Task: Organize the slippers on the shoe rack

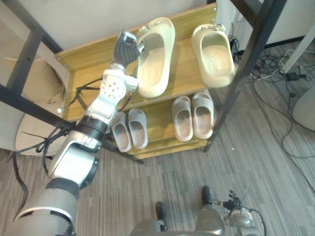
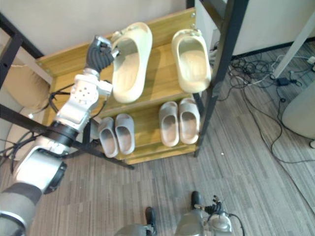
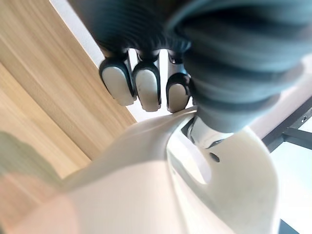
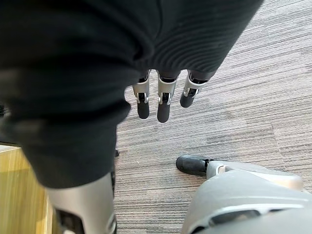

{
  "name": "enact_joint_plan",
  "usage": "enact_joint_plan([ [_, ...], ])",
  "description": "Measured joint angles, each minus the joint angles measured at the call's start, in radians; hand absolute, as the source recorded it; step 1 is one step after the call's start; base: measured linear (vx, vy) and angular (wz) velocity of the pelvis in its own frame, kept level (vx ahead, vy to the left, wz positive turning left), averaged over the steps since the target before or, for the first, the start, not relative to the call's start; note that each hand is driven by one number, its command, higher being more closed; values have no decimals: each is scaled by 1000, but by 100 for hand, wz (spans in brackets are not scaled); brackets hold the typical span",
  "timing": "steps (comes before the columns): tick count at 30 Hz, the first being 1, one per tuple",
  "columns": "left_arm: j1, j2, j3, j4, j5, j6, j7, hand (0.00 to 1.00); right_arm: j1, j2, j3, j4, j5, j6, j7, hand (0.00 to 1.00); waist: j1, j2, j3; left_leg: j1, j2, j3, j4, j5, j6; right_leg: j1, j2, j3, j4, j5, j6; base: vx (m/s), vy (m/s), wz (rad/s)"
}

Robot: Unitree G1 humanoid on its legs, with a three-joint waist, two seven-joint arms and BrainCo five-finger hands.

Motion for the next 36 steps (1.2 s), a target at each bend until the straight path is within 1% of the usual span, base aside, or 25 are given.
enact_joint_plan([
  [8, -18, -3, -10, 43, 0, 2, -8, 100, -7, 2, 0, -3, 22, 0, 1, 0, -16, -12, 8, -19, 0, 14, -2, 0, 0, -29, 0, 13, 0, 4, 0, -1, -1, -5],
  [10, -44, -6, -12, 75, 0, 16, -11, 100, -10, 4, -5, -3, 26, 0, 1, 0, -22, -19, 15, -20, -1, 26, -2, 0, 0, -37, 0, 26, 0, 6, 0, -1, -4, -15],
  [16, -83, -9, -12, 99, 0, 18, -11, 100, -10, 7, -9, -4, 27, 0, 1, 0, -28, -23, 18, -38, -1, 40, -3, 0, 0, -66, 1, 42, 0, 11, 0, -1, -5, -8],
  [17, -84, -11, -12, 114, 0, 18, -12, 0, -10, 7, -9, -4, 27, 0, 1, 0, -31, -23, 18, -37, -2, 44, -3, 0, 0, -67, 1, 47, 0, 11, 0, 2, -6, -10],
  [26, -88, -11, 2, 133, -1, 19, -11, 0, -10, 10, -11, -8, 29, 0, 0, 0, -32, -32, 35, -53, -3, 55, -2, 0, 0, -90, 2, 62, 0, 21, -1, -20, -3, -4],
  [36, -94, -15, 3, 133, -2, 18, -10, 0, -10, 11, -11, -7, 30, -10, 0, 0, -32, -35, 41, -37, -4, 50, -1, 0, 1, -71, 1, 58, 0, 21, -1, -5, -1, 1],
])
